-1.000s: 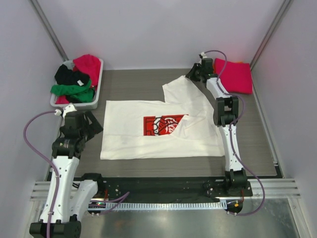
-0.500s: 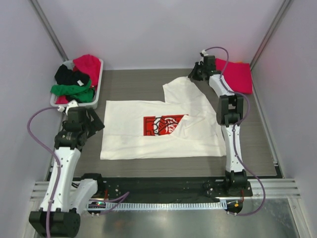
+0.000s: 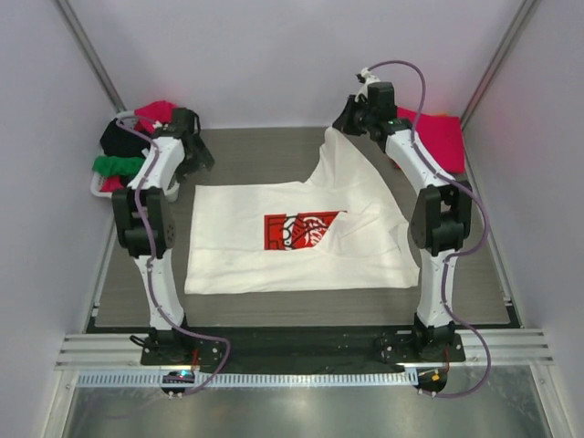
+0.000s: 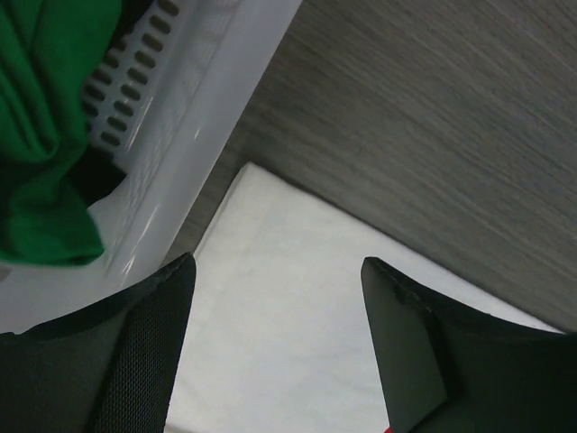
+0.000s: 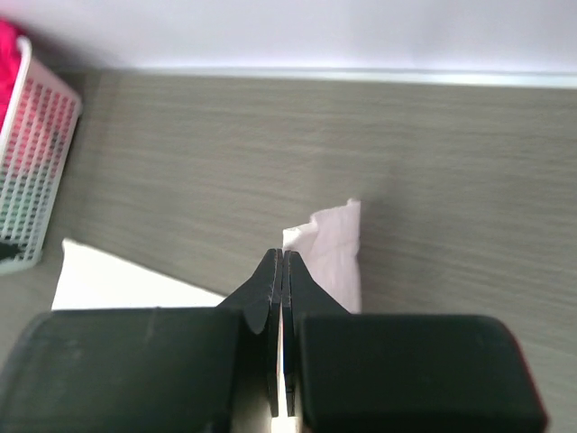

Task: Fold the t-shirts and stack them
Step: Fold the tshirt

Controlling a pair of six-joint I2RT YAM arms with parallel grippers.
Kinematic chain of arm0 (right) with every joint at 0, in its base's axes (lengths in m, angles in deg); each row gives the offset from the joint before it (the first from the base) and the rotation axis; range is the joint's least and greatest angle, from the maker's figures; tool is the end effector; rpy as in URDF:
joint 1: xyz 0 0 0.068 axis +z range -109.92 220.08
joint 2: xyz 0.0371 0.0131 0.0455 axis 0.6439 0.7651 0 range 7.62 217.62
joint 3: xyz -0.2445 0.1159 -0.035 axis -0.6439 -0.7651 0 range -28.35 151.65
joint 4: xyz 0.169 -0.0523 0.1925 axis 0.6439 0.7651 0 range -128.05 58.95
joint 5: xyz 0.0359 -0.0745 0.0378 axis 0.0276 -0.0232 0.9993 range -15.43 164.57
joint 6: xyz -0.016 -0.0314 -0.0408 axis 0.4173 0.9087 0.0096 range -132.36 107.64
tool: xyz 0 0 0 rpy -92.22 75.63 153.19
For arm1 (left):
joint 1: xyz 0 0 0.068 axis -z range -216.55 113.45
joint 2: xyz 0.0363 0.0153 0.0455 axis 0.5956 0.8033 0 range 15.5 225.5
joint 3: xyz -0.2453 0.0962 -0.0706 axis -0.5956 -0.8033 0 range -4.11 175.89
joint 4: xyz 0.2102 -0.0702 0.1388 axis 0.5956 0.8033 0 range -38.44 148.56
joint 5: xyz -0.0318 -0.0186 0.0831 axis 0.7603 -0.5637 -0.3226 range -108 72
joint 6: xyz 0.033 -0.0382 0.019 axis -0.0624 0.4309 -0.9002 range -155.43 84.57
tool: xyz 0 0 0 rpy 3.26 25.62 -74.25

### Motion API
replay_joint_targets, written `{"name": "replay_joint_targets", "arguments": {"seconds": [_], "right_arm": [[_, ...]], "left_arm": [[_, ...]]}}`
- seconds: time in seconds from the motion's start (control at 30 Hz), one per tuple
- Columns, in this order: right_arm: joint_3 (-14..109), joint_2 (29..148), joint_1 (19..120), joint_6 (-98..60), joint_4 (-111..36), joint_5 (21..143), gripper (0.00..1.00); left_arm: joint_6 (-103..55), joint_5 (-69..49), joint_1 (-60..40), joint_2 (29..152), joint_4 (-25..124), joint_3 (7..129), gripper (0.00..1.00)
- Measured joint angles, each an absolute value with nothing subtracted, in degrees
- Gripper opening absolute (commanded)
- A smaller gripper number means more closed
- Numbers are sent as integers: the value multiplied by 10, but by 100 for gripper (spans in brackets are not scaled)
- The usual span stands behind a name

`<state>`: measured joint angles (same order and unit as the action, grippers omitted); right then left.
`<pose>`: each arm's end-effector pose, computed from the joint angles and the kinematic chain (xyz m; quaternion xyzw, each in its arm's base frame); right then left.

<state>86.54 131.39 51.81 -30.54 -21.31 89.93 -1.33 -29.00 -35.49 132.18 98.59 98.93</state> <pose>0.5031 0.1141 0.3077 -0.0240 0.8413 0.2455 0.4810 0.4442 -0.0015 0.2550 -0.2970 0.9163 0.0123 0.2683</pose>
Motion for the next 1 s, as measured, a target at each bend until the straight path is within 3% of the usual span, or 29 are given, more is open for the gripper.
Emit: {"name": "replay_joint_targets", "arguments": {"seconds": [0.27,0.77,1.0], "right_arm": [[762,1280,551,-302,-217,899,1],[696,1231,542,-312,-237,893,1],[669,1224,542,-314,-250,894,1]], "left_arm": [[25,-298,-339,1481,1044,1169,71],[93,-351,-316,1518,1082,1158,68],[111,-363,-310,1541,1069,1168,54]]}}
